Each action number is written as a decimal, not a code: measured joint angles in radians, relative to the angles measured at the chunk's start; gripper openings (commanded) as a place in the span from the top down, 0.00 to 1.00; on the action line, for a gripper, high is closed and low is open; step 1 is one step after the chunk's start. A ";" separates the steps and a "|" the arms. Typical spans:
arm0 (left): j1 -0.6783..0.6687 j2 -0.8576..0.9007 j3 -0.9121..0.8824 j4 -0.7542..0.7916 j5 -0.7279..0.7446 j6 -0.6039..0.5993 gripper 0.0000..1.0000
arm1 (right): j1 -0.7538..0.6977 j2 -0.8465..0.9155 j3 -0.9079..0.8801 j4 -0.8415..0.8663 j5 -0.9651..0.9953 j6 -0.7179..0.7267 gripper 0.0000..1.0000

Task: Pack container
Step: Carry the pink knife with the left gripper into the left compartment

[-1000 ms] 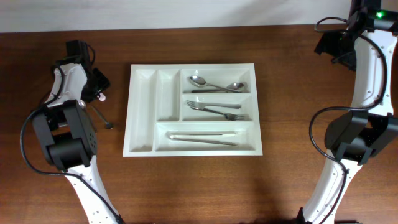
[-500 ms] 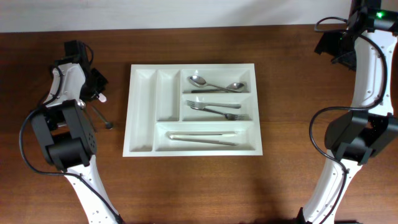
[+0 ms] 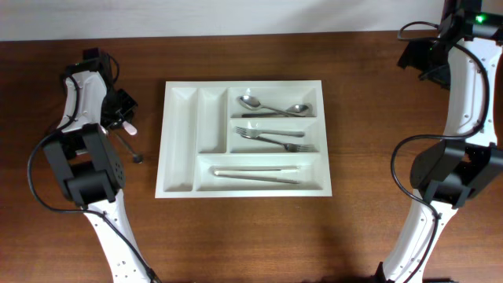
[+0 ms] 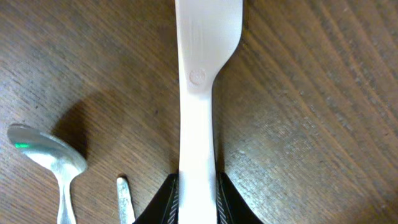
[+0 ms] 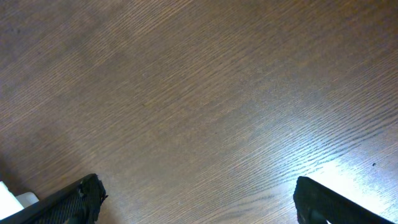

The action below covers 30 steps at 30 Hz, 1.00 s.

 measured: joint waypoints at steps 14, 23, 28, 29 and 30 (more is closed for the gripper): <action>-0.004 0.032 0.343 -0.186 -0.019 0.026 0.98 | 0.000 0.000 0.000 0.000 0.000 0.000 0.01; -0.103 0.032 0.376 -0.292 -0.024 0.089 0.98 | 0.000 0.000 0.000 0.000 0.000 0.000 0.01; -0.219 0.032 0.387 -0.355 -0.024 0.139 0.98 | 0.000 0.000 0.000 0.000 0.000 0.000 0.01; -0.244 0.032 0.388 -0.362 -0.024 0.155 0.98 | 0.000 0.000 0.000 0.000 0.000 0.000 0.01; -0.267 0.032 0.389 -0.371 -0.024 0.171 0.98 | 0.000 0.000 0.000 0.000 0.000 -0.001 0.01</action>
